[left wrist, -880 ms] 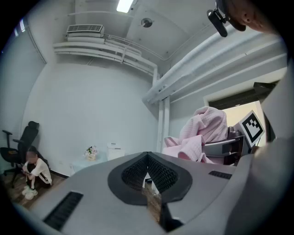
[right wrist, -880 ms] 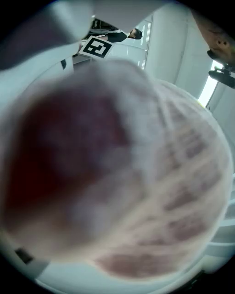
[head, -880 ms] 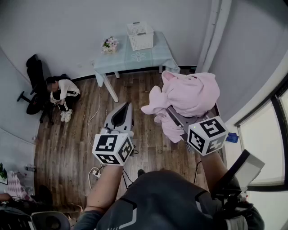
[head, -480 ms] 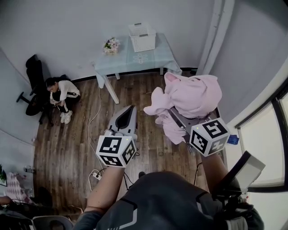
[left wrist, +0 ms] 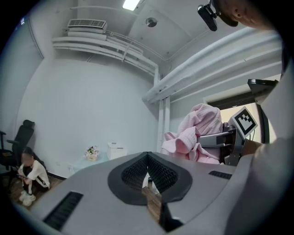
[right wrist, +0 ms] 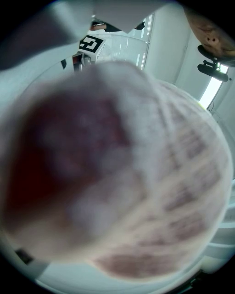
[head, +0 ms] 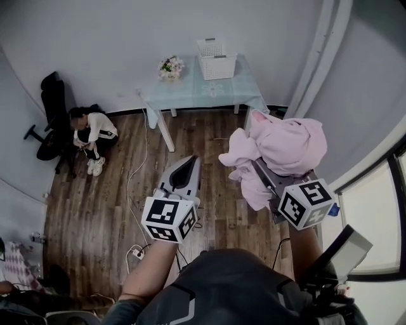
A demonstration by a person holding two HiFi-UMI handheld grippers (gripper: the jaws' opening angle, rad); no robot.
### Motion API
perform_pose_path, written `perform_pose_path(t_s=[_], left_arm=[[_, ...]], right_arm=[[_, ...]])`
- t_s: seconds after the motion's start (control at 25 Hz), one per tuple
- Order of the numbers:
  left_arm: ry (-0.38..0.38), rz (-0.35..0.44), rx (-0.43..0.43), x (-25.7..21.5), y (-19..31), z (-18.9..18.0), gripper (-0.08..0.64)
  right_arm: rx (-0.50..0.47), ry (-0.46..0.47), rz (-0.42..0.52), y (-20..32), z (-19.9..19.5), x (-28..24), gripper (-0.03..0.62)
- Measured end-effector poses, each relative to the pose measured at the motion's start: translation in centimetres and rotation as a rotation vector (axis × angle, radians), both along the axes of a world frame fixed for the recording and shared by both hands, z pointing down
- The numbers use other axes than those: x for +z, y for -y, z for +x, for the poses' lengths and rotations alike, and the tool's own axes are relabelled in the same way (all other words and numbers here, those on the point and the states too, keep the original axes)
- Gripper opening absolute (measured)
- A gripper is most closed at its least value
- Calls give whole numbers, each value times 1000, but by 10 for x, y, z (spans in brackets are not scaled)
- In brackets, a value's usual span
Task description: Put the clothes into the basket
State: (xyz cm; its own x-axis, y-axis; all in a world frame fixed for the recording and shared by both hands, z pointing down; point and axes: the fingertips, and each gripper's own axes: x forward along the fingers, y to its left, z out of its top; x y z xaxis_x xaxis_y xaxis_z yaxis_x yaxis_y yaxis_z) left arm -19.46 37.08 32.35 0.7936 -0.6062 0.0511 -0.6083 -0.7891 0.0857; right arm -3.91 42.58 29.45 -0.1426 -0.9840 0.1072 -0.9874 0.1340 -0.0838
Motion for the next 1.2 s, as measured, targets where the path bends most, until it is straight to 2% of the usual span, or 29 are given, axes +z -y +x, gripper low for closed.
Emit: perform_pose_path(t_s=[0.2,0.44,0.56,0.72,0.84,1.2], left_arm=[[-18,-7,15,4,27,-17,9],[-25,-9,25,4,57,-17,9],[-16,-9,15,3,89,1,9],[19,-15,-55,7,158,42,9],[33,-14,-75,1,192,69,9],[10,3,-94,-8,200,64,9]], right_arm=[[26,-2,3,21,-14,-2,334],[32,1,-1,49,-12,-5,334],[23,3,7,81,8,-9,334],[-42,36,6,157,54,-1,334],[-65,49,16,194,82,-3,334],[-92,26,49,196,80,-14,334]])
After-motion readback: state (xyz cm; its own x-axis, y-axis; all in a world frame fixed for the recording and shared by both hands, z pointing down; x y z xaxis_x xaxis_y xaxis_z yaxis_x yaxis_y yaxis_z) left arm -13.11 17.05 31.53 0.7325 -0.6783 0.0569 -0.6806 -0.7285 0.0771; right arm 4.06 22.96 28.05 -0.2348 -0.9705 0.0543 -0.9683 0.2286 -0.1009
